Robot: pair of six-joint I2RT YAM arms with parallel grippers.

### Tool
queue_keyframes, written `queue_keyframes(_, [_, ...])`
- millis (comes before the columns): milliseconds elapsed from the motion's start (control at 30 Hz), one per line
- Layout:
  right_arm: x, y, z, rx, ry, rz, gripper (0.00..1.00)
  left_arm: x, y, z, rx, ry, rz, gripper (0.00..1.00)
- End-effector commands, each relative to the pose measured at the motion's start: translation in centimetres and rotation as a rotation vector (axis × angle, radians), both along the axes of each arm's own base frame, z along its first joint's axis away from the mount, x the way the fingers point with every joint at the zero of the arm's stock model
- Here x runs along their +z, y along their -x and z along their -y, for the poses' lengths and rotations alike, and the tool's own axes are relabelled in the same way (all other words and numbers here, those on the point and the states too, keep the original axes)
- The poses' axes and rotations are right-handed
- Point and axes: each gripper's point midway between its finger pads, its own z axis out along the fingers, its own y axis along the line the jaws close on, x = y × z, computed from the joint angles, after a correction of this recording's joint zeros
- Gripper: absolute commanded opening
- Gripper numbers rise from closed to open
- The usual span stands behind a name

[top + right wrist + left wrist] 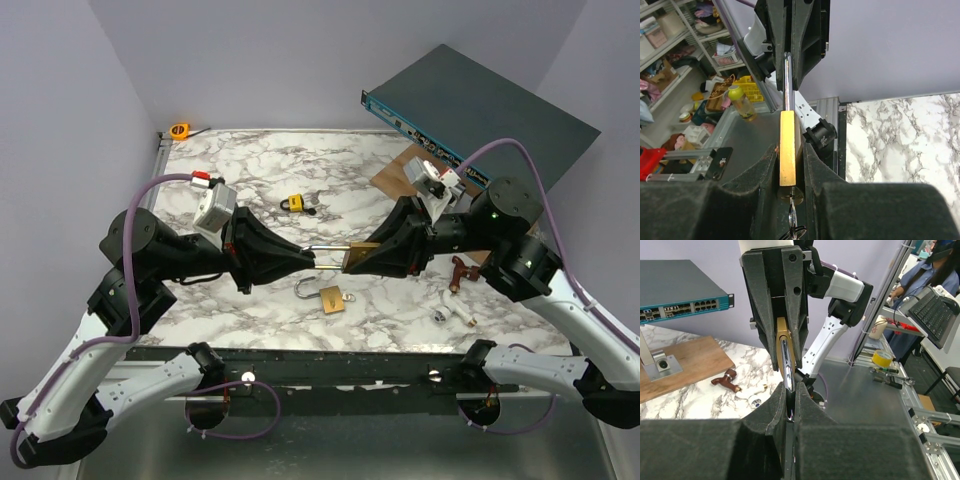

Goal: Lock with the key
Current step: Lock the lock.

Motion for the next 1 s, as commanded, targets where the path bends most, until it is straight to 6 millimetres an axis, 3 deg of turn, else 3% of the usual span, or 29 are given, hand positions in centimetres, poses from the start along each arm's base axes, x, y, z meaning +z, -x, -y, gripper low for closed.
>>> queue_keyframes(0, [5.4, -4.1, -2.2, -0.158, -0.193, 0.059, 0.01, -9.8, 1.5, 2.7, -0.200, -0.304, -0.263, 0.00])
queue_keyframes(600, [3.3, -5.8, -3.6, -0.203, -0.133, -0.011, 0.01, -13.3, -0.6, 3.5, -0.084, -0.400, -0.315, 0.00])
queue_keyframes(967, [1.6, -6.7, -4.8, -0.242, -0.080, -0.036, 0.01, -14.8, -0.8, 3.8, -0.083, -0.418, -0.342, 0.00])
